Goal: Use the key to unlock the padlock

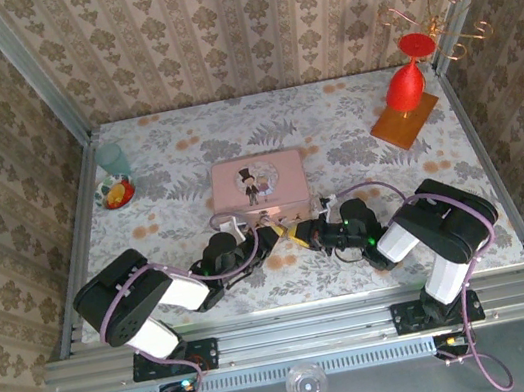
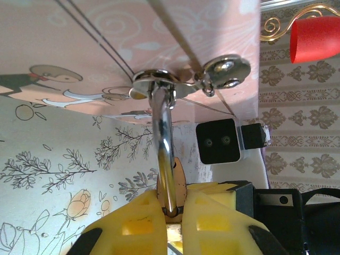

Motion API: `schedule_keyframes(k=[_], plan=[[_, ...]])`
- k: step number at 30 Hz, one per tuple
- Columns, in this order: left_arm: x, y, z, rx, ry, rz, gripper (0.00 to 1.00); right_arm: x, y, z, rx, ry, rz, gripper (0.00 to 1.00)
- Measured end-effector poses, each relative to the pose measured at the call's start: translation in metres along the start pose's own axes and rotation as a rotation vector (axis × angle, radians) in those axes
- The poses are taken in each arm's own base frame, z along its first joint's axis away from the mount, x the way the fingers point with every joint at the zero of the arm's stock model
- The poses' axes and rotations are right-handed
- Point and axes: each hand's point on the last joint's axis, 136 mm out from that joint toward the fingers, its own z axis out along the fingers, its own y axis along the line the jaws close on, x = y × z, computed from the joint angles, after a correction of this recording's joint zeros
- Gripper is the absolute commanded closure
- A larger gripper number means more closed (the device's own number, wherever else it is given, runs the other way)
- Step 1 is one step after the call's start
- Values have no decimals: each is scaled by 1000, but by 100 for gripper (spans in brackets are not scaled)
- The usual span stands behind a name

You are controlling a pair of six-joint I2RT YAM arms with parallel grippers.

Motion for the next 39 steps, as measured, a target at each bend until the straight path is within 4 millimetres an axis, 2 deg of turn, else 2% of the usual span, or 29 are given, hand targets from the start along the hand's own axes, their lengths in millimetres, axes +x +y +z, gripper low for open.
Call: schedule_keyframes(k=[20, 24, 30, 33, 39], plan=[[-3, 2, 5, -10, -26, 3, 100, -6, 0, 2, 22, -21, 52, 99], [-2, 1, 5, -7, -22, 3, 100, -5, 0, 0, 34, -23, 36, 78], [2, -7, 5, 25, -2, 9, 100, -3, 0, -6, 81, -21, -29, 61], [3, -10, 5, 38, 11, 13, 100, 0, 3, -11, 108, -11, -86, 56], [7, -6, 6, 26, 33, 21, 100, 0, 22, -29, 129, -21, -238, 55]])
